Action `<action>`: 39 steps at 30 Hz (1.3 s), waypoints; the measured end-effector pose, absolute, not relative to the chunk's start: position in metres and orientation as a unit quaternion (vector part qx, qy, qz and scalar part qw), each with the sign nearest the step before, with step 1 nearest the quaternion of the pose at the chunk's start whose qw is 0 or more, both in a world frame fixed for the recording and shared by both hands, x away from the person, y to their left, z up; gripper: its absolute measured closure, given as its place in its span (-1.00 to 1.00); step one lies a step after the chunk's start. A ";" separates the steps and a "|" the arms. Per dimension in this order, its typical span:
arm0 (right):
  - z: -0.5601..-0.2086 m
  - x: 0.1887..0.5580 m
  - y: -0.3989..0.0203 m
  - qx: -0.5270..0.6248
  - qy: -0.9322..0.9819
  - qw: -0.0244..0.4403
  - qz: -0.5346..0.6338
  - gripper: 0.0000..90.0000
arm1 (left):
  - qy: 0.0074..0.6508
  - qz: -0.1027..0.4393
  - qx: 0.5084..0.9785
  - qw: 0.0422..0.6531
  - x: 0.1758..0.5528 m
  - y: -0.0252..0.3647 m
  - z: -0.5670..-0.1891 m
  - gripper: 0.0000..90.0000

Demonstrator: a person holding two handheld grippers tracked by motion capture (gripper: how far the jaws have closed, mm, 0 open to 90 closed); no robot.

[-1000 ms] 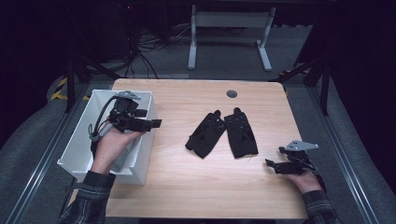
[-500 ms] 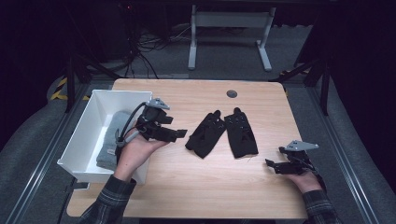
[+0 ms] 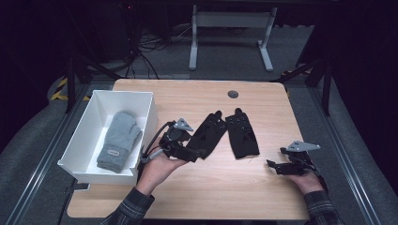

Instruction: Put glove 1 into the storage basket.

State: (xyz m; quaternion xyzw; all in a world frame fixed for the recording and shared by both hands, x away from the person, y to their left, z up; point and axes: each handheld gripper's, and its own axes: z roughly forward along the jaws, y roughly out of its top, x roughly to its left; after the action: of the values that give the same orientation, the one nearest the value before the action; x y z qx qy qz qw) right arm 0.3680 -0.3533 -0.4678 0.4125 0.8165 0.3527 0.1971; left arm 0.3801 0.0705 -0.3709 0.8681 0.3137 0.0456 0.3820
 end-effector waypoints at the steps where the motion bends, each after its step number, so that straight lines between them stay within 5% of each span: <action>1: -0.467 0.368 -0.353 0.411 0.819 0.194 0.352 -0.56 | 0.313 0.043 0.870 0.380 0.379 0.070 -0.375 -0.53; 12: -0.455 0.367 -0.341 0.399 0.824 0.182 0.358 -0.15 | 0.314 0.048 0.872 0.372 0.374 0.078 -0.422 -0.62; 24: -0.437 0.375 -0.310 0.352 0.833 0.152 0.399 0.95 | 0.319 0.050 0.881 0.347 0.383 0.084 -0.460 -0.77; 39: -0.447 0.407 -0.287 0.335 0.858 0.156 0.357 0.99 | 0.299 0.107 0.881 0.351 0.378 0.086 -0.478 -1.00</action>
State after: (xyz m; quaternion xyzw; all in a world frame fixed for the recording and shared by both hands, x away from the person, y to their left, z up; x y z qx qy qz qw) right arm 0.4071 -0.2867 -0.4467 0.3349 0.8580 0.3568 0.1560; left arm 0.3778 0.0860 -0.4776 0.8806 0.2991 0.1075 0.3514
